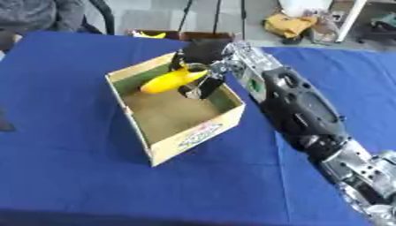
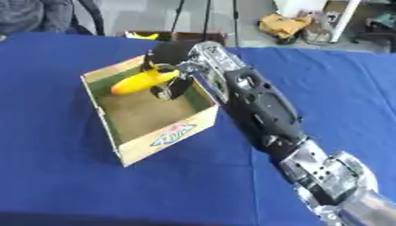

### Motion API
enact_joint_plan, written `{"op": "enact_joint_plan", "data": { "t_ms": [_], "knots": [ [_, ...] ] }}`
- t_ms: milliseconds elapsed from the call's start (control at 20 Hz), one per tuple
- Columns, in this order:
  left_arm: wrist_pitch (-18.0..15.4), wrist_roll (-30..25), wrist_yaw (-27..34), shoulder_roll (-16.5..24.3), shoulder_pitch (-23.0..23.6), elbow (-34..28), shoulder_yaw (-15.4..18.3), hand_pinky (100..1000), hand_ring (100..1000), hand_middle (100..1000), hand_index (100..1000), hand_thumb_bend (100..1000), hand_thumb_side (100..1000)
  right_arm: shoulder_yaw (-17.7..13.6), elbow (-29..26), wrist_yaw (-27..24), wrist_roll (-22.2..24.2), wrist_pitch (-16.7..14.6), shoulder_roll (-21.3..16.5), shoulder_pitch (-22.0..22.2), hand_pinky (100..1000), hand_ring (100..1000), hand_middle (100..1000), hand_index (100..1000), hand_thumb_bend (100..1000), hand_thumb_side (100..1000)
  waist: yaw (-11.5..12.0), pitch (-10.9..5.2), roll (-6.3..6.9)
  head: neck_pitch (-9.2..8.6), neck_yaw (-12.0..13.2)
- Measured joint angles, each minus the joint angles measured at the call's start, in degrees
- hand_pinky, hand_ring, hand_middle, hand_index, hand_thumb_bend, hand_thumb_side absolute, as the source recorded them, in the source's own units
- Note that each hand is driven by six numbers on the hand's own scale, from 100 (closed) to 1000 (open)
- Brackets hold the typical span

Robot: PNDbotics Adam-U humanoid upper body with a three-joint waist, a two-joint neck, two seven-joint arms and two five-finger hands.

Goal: Pick up objects on the table and place them in the box.

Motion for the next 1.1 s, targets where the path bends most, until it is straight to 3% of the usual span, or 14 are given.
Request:
{"op": "enact_joint_plan", "data": {
  "t_ms": [150, 300, 400, 600, 900, 950, 1100],
  "knots": [
    [-0.01, -0.04, 0.01, -0.02, -0.11, 0.00, -0.10, 528, 451, 527, 651, 225, 1000, -1.01, 2.26, 1.66, -0.73, 0.54, 0.01, 0.27, 626, 609, 585, 800, 100, 333, 0.13, 0.28, 0.17, -0.01, -0.02],
    [-0.01, -0.04, 0.00, -0.05, -0.12, 0.00, -0.12, 528, 451, 527, 651, 224, 1000, -1.63, 4.03, 2.85, -1.36, 0.66, 0.01, 0.57, 652, 687, 703, 855, 100, 349, 0.08, 0.62, 0.17, -0.02, -0.02],
    [-0.01, -0.05, 0.00, -0.22, -0.14, 0.00, -0.13, 528, 451, 527, 651, 224, 1000, -1.74, 4.60, 3.24, -1.66, 0.47, 0.01, 0.77, 682, 746, 774, 876, 100, 462, 0.02, 0.67, 0.17, -0.02, -0.01],
    [-0.01, -0.05, -0.02, -0.49, -0.14, 0.00, -0.14, 528, 451, 526, 651, 224, 1000, -1.80, 4.93, 3.03, -1.27, -0.15, 0.02, 1.00, 725, 804, 832, 898, 100, 628, -0.06, 0.68, 0.20, -0.02, 0.01],
    [-0.01, -0.04, -0.03, -0.49, -0.14, 0.00, -0.14, 528, 450, 526, 650, 225, 1000, -1.75, 3.21, 0.02, -0.51, -0.61, -0.14, 0.92, 731, 803, 831, 901, 100, 482, -0.37, 0.67, 0.17, -0.02, 0.06],
    [-0.01, -0.04, -0.04, -0.49, -0.14, 0.00, -0.14, 528, 450, 526, 650, 225, 1000, -1.71, 2.35, -0.84, -0.35, -0.59, -0.28, 0.77, 731, 801, 828, 897, 100, 396, -0.40, 0.67, 0.14, -0.02, 0.08],
    [0.01, -0.03, -0.09, -0.49, -0.14, 0.00, -0.13, 528, 450, 525, 650, 225, 1000, -1.52, -1.09, -3.55, 0.12, -0.31, -1.55, 0.14, 730, 799, 826, 895, 100, 322, -0.92, 0.67, -0.17, -0.03, 0.19]
  ]
}}
